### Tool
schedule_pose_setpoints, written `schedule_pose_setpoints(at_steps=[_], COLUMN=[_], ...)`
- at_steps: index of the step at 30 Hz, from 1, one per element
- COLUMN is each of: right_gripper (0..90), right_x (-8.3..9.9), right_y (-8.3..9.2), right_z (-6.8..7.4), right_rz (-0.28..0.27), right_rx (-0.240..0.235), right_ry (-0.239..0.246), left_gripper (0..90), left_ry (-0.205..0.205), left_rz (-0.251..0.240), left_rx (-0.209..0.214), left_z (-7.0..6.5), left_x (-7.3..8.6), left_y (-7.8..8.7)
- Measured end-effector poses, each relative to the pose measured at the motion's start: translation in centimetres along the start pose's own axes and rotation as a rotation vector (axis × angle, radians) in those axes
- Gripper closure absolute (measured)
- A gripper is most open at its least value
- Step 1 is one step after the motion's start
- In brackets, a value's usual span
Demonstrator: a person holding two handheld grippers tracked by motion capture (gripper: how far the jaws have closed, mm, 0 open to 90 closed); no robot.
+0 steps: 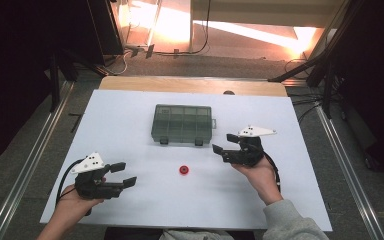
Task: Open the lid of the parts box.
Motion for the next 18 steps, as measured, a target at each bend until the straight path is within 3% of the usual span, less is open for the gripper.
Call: schedule_pose_setpoints(at_steps=[18], right_gripper=[28.4], right_x=[-0.5], right_y=[-1.8], right_z=[-0.5], right_rz=[0.003], right_rx=[0.013], right_ry=[0.004], left_gripper=[30.9], left_ry=[-0.011], left_rz=[0.004], left_rx=[-0.005], left_z=[-0.1], left_x=[0.1], left_y=[0.0])
Point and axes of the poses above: each handheld gripper's, and its own axes: y roughly backward along the jaws, x roughly out of its underside, z roughly to its left, the point moved 8 cm from there along -y, roughly forward along the jaws, and after that the axes turned 13 degrees about y, right-handed, at the moved point
